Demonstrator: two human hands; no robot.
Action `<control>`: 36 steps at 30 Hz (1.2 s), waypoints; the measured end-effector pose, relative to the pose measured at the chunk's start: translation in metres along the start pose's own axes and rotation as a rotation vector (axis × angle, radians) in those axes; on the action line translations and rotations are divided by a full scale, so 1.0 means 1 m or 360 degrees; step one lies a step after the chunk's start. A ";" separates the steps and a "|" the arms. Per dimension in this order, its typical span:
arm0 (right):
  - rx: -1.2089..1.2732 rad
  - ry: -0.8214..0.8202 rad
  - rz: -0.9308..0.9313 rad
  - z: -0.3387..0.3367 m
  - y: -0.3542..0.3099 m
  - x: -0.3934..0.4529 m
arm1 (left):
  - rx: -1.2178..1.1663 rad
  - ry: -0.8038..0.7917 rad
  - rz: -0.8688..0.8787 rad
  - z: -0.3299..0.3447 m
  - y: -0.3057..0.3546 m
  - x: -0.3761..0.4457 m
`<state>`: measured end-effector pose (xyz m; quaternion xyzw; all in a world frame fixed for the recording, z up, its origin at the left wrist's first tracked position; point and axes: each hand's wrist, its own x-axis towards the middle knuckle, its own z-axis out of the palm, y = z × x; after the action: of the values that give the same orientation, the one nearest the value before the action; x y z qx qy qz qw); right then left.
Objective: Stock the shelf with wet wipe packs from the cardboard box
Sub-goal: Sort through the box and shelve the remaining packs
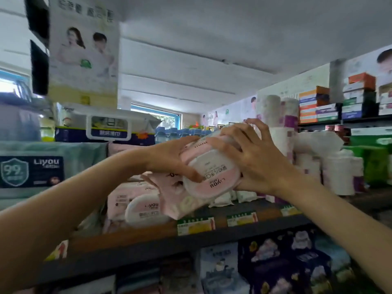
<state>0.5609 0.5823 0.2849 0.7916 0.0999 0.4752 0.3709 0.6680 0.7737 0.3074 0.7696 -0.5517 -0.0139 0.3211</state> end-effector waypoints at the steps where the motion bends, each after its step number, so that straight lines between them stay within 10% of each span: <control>1: 0.0090 0.0018 0.0045 0.010 -0.002 0.006 | 0.0116 -0.0001 -0.0036 -0.008 -0.001 -0.001; 12: 0.0630 0.0110 0.0503 0.060 -0.021 0.056 | 0.2116 0.0774 0.0060 -0.017 -0.039 -0.024; 23: 0.0487 0.0436 0.0692 0.040 -0.017 0.050 | 0.1817 0.1238 0.0272 -0.012 -0.032 -0.001; 25: 0.0982 0.0545 0.1301 0.032 -0.029 0.040 | 0.1776 0.1376 0.0239 -0.017 -0.022 0.001; 27: 0.2329 0.0449 0.1897 0.013 -0.046 0.044 | 0.1869 0.1510 0.0229 -0.021 -0.014 0.007; 30: 0.3848 0.0253 0.1904 -0.004 -0.043 0.070 | 0.2167 0.1572 0.0356 -0.024 -0.007 0.016; 36: 0.3763 0.0497 0.2615 0.005 -0.024 0.115 | 0.2220 0.1218 0.0589 -0.012 0.002 0.006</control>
<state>0.6301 0.6552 0.3450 0.4029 -0.0088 0.2708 -0.8742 0.6731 0.7739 0.3206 0.6403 -0.4037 0.6498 -0.0685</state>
